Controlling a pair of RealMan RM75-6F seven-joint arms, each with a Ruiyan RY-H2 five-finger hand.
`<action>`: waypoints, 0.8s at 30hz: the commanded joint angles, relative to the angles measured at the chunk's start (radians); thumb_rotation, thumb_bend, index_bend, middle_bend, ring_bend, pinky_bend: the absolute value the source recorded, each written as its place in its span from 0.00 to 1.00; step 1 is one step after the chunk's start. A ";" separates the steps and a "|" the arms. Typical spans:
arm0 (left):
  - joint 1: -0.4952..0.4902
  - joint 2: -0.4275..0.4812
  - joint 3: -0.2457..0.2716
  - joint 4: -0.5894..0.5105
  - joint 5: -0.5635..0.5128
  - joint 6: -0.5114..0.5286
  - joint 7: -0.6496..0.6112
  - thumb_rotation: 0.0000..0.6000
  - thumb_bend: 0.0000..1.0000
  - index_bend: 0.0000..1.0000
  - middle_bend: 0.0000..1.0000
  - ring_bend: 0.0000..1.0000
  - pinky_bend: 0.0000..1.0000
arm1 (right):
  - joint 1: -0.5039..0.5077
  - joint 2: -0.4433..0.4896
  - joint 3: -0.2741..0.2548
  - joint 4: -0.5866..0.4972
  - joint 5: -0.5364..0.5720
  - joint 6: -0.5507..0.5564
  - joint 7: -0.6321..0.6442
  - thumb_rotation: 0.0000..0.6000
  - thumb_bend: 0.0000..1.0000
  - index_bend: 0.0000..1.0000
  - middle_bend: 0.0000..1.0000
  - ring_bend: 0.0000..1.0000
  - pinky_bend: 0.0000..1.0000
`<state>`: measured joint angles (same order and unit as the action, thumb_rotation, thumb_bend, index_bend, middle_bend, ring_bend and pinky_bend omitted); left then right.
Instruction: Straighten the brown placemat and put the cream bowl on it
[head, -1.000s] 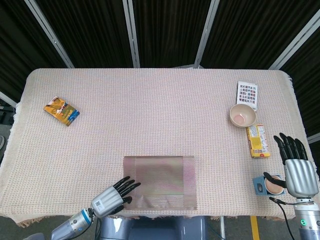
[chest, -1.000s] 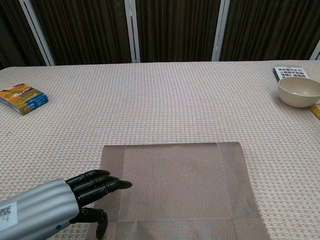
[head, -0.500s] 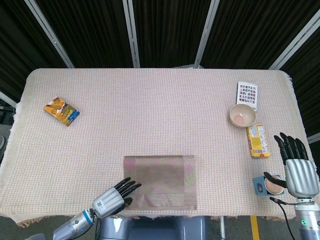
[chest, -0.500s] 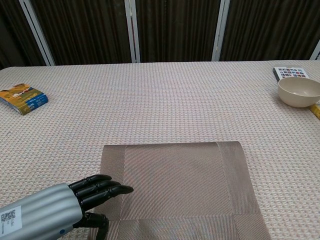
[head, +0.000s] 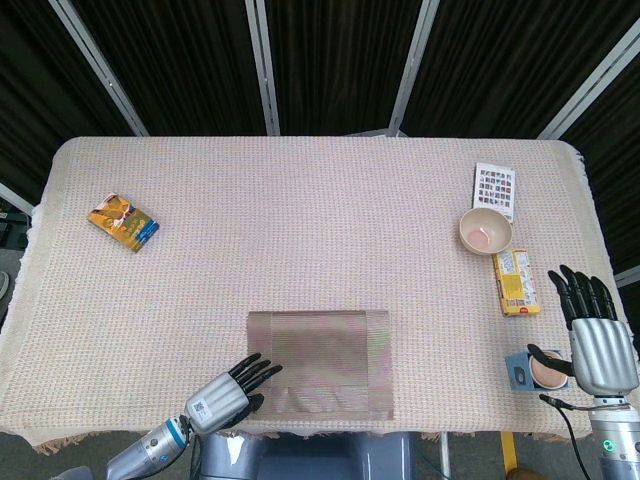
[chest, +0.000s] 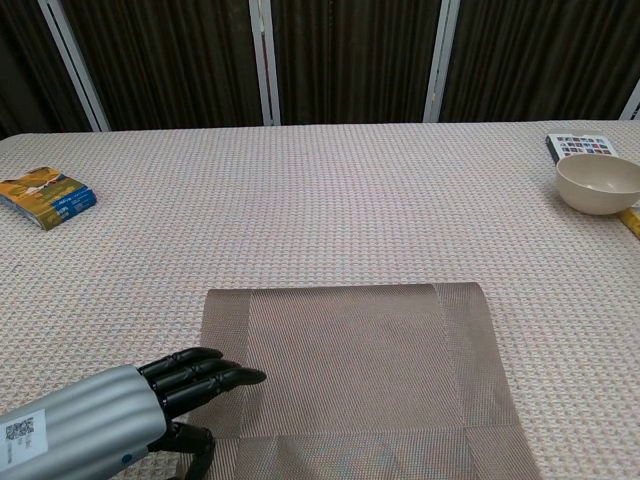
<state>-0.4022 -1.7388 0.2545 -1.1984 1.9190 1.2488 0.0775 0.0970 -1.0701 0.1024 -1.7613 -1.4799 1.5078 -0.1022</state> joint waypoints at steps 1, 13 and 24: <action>-0.001 -0.001 -0.001 0.000 -0.002 0.001 -0.002 1.00 0.51 0.55 0.00 0.00 0.00 | 0.000 0.001 0.000 0.000 0.000 0.001 0.000 1.00 0.00 0.00 0.00 0.00 0.00; -0.007 -0.001 -0.019 -0.009 -0.023 0.006 -0.014 1.00 0.51 0.56 0.00 0.00 0.00 | -0.002 0.002 0.000 -0.002 -0.003 0.001 0.000 1.00 0.00 0.00 0.00 0.00 0.00; -0.097 -0.017 -0.172 -0.060 -0.113 -0.055 -0.046 1.00 0.51 0.58 0.00 0.00 0.00 | 0.001 -0.003 0.002 0.003 -0.004 0.001 -0.012 1.00 0.00 0.00 0.00 0.00 0.00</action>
<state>-0.4720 -1.7498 0.1200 -1.2438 1.8331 1.2176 0.0396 0.0976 -1.0728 0.1043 -1.7587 -1.4835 1.5083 -0.1149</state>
